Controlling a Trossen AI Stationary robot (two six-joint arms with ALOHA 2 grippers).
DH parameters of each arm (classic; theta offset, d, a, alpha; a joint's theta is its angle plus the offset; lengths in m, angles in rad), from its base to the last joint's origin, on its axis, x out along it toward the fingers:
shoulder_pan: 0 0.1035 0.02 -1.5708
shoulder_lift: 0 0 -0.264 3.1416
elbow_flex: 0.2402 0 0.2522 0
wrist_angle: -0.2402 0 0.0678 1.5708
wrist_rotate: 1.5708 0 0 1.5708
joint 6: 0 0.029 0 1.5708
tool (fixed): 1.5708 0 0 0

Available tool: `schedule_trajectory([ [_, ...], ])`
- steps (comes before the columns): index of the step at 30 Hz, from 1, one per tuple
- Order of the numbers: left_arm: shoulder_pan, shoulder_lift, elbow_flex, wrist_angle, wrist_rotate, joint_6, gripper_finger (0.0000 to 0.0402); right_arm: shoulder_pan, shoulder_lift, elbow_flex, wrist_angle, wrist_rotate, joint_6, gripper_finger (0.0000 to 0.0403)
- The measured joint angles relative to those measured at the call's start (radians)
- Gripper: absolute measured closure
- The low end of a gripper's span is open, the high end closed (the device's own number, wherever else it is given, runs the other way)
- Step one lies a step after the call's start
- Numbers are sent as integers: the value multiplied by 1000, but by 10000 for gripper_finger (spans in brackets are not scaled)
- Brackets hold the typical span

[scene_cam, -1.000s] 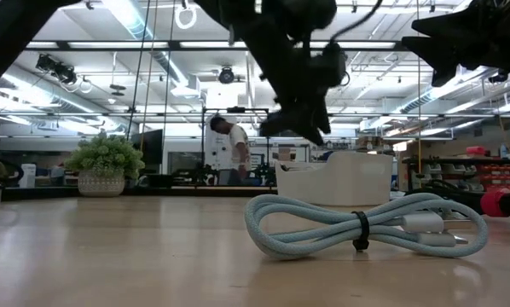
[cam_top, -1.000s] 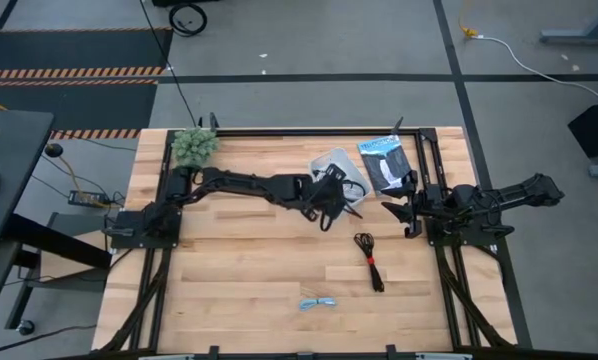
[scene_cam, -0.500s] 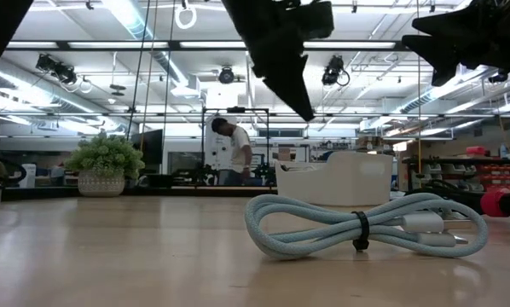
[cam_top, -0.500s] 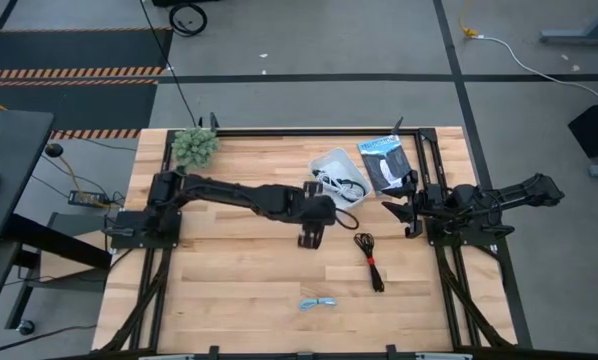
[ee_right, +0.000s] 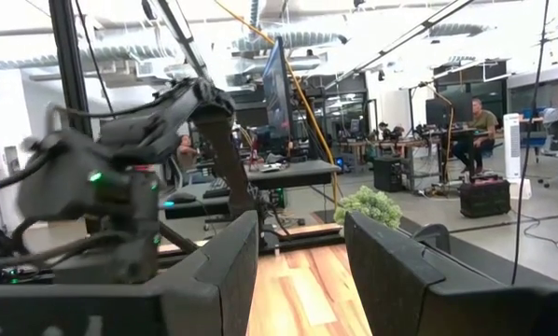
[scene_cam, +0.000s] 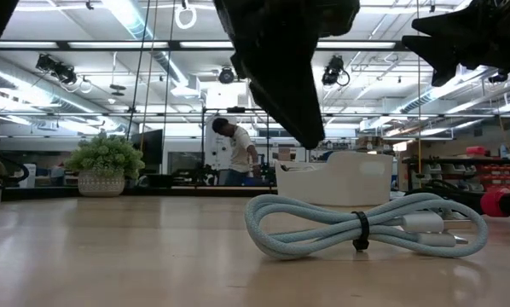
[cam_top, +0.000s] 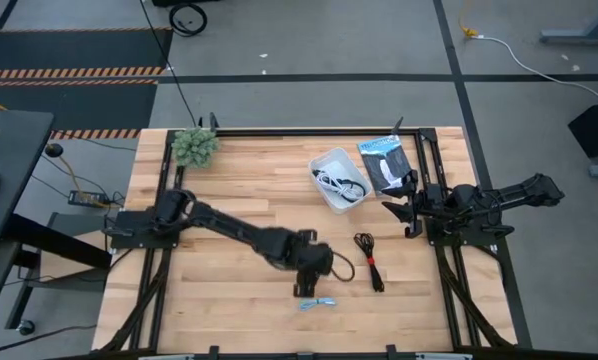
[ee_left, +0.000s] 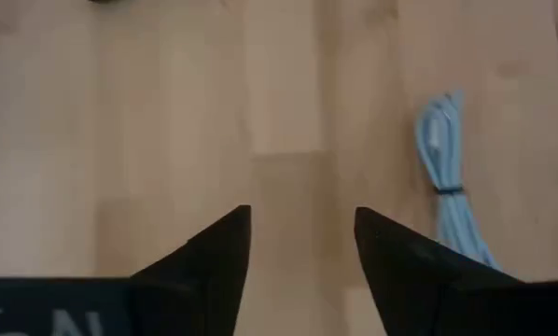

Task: Pick and place USB-C Cables
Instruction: Put the light blue charger cable into the white bin

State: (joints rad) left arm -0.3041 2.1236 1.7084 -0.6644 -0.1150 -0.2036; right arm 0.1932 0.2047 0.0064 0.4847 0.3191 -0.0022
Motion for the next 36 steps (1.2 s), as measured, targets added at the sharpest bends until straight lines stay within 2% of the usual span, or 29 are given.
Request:
schedule_trajectory([
  [4,-40,28,0,-3,60,9,173,0,0,0,0,0,0,234],
  [8,-72,63,0,12,93,106,167,0,0,0,1,0,0,234],
  [12,-94,92,0,58,93,169,176,0,0,0,-1,1,0,234],
  [22,-78,89,0,74,119,150,206,0,0,0,0,1,0,234],
  [28,-70,89,0,199,215,146,221,0,0,0,0,1,0,234],
  [36,-61,116,0,383,197,249,225,0,0,0,0,1,0,234],
])
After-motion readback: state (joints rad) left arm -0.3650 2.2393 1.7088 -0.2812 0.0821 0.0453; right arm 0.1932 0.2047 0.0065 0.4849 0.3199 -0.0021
